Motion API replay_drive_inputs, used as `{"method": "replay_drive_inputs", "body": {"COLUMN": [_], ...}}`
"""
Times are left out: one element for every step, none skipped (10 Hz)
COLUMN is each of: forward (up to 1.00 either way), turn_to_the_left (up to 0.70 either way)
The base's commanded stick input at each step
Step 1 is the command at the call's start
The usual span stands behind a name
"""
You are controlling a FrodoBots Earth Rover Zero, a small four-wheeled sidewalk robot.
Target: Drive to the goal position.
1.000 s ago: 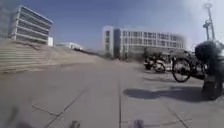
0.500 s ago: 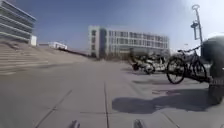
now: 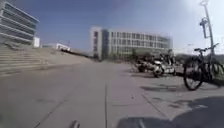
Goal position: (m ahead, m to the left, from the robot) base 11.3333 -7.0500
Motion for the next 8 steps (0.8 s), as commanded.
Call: {"method": "replay_drive_inputs", "body": {"forward": [1.0, 1.0, 1.0, 1.0, 1.0, 1.0, 1.0, 1.0], "turn_to_the_left": [0.0, 0.0, 0.0, 0.0, 0.0, 0.0, 0.0, 0.0]}}
